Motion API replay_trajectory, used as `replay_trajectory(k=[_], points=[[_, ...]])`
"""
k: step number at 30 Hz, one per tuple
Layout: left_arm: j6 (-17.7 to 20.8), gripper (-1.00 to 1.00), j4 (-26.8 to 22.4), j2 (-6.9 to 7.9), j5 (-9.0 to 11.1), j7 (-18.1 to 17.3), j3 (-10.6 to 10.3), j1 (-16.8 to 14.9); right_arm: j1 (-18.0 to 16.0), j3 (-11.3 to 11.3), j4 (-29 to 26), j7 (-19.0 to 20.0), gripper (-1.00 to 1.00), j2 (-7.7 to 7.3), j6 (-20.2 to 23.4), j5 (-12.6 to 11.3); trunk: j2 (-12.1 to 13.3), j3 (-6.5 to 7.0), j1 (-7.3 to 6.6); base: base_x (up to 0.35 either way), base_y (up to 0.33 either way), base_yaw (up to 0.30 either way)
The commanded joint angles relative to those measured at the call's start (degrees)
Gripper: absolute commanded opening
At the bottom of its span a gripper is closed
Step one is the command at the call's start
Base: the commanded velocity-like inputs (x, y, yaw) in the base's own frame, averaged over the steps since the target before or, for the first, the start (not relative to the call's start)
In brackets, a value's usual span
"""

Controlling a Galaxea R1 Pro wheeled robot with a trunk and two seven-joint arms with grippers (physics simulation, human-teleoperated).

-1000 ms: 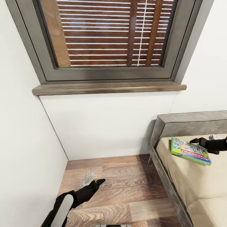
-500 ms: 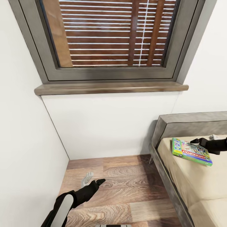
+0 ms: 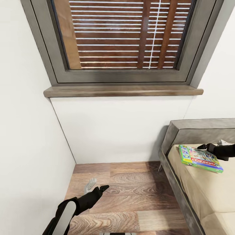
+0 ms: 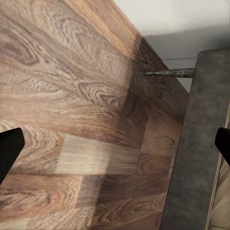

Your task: Put all the toys in the child's room - the three board games (two on the bed and one on the table), the two jigsaw puzzles on the table, and the tennis ball on the table - inside the toy box on the table in the child's room.

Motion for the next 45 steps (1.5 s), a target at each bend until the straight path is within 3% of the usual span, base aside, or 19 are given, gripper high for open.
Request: replay_trajectory(k=[1,45], points=[[0.2,1.0,0.0,-0.02,-0.1,-0.2,0.1,0.0,0.0,-0.3,1.7,0.0,1.0,0.05,0.5,-1.4,0.0,-0.06,0.0,0.0,0.0,0.026],[0.2,1.0,0.0,-0.01,-0.1,-0.2,0.1,0.0,1.0,-0.3,1.6,0.1,1.0,0.01,0.4,-1.4,0.0,-0.06,0.0,0.0,0.0,0.024]])
